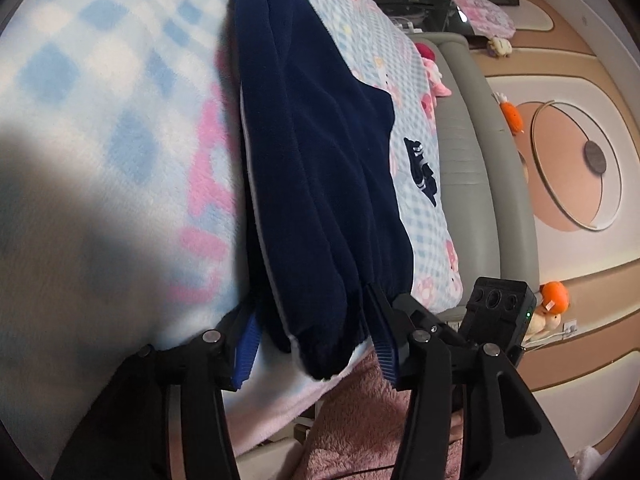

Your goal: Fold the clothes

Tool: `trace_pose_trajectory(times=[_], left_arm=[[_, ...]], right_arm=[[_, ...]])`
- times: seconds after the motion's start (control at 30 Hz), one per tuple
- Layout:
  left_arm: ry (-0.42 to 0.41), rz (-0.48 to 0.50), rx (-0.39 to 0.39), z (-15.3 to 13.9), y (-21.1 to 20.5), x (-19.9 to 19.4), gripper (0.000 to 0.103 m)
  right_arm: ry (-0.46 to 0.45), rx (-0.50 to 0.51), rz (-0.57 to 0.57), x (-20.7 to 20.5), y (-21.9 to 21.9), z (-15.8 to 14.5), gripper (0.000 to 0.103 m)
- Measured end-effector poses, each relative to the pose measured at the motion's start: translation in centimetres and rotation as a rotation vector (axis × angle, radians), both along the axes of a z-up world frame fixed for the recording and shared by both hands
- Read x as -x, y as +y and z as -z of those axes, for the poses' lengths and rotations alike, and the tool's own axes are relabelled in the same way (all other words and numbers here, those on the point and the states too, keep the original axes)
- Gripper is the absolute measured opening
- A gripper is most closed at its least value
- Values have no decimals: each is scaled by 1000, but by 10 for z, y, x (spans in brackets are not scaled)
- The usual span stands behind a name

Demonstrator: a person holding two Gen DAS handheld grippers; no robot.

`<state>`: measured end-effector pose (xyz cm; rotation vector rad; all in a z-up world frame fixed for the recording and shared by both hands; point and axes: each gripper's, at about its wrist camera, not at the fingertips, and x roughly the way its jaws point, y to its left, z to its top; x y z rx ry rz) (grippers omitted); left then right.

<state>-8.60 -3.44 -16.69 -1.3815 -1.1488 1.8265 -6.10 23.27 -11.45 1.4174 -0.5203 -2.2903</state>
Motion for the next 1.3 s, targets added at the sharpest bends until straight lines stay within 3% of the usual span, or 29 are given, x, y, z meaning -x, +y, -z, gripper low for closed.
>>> trace_pose_trajectory(times=[0.1,0.17,0.23,0.37,0.47,0.57,0.67,0.73,0.8,0.93,1.07,1.17,1.23,1.3], left_arm=[[32,3,15,-6,4,0,48],[57,3,61,-13,7,-1,37],[80,6,109,-25,7,-3,35],[120,-7,125,-55,-8,-13,32],[145,12,197,-71,-13,-22,33],[71,45,222,-48,-11,-17,37],[-12,26,215,-25,-17,-16,39],[14,10,183,-32,-25,-19,43],[61,-17,183,-46,-35,-18,48],[102,-75,193,-59,-56,-5,48],[109,-64,291,-62,-55,24,46],[119,-48,396,-62,-49,39,46],[132,-49,448,-60,-44,44,41],[144,-51,512,-59,-39,48,33]], right_arm=[[-8,-16,9,8,-3,7,48],[-26,49,42,13,4,10,42],[-27,61,43,13,6,8,31],[-31,161,13,3,2,-3,28],[-51,215,-7,-5,-2,-5,28],[-78,107,20,-11,-5,7,30],[-125,110,46,-13,-1,19,31],[-135,131,53,-14,3,17,35],[-95,82,57,-17,8,2,40],[41,-75,83,-11,18,-36,51],[94,-115,46,27,13,-52,51],[105,-135,-37,55,-10,-45,51],[82,-212,-106,68,-33,-28,50],[64,-321,-151,76,-52,-9,43]])
